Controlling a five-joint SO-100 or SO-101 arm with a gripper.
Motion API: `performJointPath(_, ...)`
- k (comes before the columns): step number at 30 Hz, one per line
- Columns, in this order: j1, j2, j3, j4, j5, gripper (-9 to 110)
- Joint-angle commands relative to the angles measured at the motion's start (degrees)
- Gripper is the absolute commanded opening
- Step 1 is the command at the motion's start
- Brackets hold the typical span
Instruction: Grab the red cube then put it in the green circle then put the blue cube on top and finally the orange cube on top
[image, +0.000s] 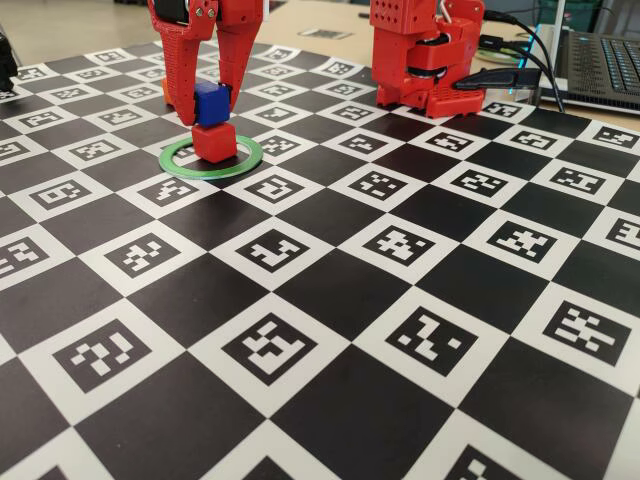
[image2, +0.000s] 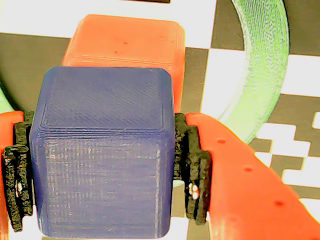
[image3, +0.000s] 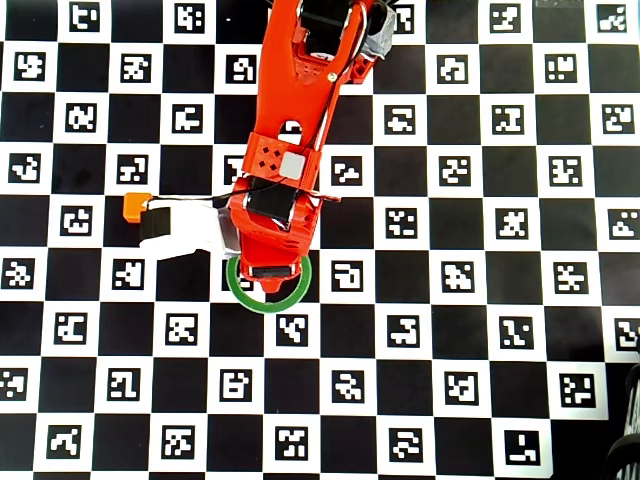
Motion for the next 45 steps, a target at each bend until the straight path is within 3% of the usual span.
performJointPath(1,0.44,0.62,-0.44,-0.70,-0.26,4)
performJointPath(11,0.09,0.79,0.62,-1.32,-0.26,5)
performJointPath(15,0.00,0.88,0.97,-1.23,-1.14,23)
performJointPath(21,0.44,1.49,0.44,0.00,-0.88,34)
performJointPath(30,1.58,5.89,-12.04,15.03,-1.76,39)
performJointPath(38,5.10,15.21,-19.51,26.19,-9.40,41)
performJointPath(45,14.85,13.97,-27.33,32.17,-18.63,44)
